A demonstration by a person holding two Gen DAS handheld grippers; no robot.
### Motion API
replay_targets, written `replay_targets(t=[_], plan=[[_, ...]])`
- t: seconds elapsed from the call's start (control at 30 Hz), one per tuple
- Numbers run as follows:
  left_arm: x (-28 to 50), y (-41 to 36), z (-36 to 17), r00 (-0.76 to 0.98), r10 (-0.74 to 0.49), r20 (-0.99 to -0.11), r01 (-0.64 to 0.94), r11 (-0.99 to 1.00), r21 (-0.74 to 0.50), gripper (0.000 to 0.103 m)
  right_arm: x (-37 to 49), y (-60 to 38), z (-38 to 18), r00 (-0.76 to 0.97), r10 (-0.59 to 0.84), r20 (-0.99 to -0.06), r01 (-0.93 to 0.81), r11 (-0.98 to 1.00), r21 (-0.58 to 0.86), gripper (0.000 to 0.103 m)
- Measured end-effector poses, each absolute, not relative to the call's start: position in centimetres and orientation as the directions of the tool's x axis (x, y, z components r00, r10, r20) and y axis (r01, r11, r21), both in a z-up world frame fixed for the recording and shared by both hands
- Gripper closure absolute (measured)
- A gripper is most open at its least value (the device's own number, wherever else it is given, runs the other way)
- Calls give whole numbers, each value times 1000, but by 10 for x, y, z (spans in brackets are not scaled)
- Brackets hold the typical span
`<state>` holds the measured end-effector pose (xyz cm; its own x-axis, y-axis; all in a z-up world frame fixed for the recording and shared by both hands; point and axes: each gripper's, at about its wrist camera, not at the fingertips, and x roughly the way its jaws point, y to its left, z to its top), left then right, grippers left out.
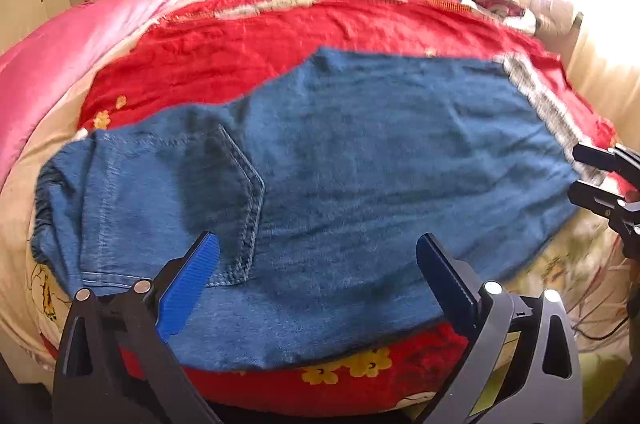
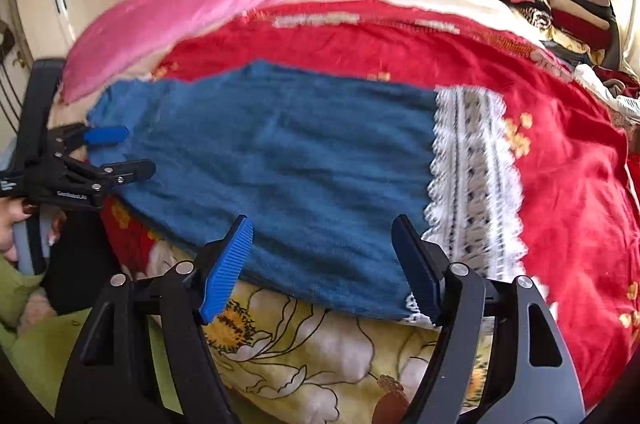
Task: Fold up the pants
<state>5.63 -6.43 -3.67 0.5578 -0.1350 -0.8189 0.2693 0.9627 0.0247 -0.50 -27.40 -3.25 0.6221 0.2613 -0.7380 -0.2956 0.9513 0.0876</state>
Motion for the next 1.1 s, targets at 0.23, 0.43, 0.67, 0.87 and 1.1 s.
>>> replay_targets(t=[0.23,0.43,0.67,0.87,1.1], plan=[[61,-61,-47,542,-132,-830,263,965,19,4,4,-278,-51,573,243,-783,-255,960,112,38],[59,-68,-18,586,-173,-792,288,958,4,4,-9,-296,-19,644,282,-712,-259,955,144,29],[77,-101,15,615,-217,-758,359,933,24,4,-15,-322,2,707,239,-665,-186,971,151,20],[98,-137,24,591,-283,-756,440,898,8,4,-16,-341,6,728,198,-656,-137,980,145,17],[127,-183,25,580,-311,-753,507,861,35,4,-16,-361,0,727,178,-664,-95,983,159,17]])
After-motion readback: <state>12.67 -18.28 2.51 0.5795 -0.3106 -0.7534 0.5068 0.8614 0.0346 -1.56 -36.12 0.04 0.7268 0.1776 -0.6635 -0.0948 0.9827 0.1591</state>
